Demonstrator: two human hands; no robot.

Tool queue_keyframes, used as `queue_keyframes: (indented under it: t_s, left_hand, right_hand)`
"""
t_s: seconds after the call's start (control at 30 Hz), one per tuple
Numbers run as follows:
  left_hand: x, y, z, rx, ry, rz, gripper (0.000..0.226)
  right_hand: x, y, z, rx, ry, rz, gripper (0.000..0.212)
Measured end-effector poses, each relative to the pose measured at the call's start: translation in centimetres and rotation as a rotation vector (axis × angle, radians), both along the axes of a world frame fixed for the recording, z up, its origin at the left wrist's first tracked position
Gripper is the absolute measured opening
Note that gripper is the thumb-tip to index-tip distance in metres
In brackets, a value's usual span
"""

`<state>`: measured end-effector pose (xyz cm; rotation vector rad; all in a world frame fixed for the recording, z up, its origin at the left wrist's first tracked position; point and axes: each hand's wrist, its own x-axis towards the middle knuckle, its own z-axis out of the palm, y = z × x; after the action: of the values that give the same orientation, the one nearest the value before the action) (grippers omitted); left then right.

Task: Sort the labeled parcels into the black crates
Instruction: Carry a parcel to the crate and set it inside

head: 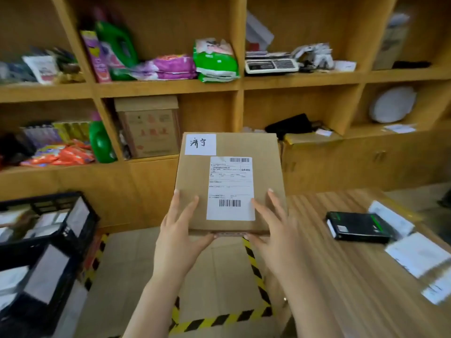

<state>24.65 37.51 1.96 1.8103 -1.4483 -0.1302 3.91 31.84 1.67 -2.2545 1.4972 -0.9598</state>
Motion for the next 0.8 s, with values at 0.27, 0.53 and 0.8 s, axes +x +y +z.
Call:
queue_keyframes:
  t_s: [0.27,0.53,0.8]
  left_hand:
    - [22.1,9.0,0.9,-0.001,-0.006,0.424,0.088]
    - [37.9,16.7,0.9,0.023,-0.002,0.690,0.090]
    - [46.9,18.2,-1.9,0.034,0.065,0.912,0.089]
  right_hand:
    - [25.9,0.8,2.0,-0.001,0.017,0.426,0.074]
    - [46.2,4.2,1.9,0.018,0.031,0.706,0.076]
    - [59.4,3.8,-0.3,0.076,0.091,0.907,0.075]
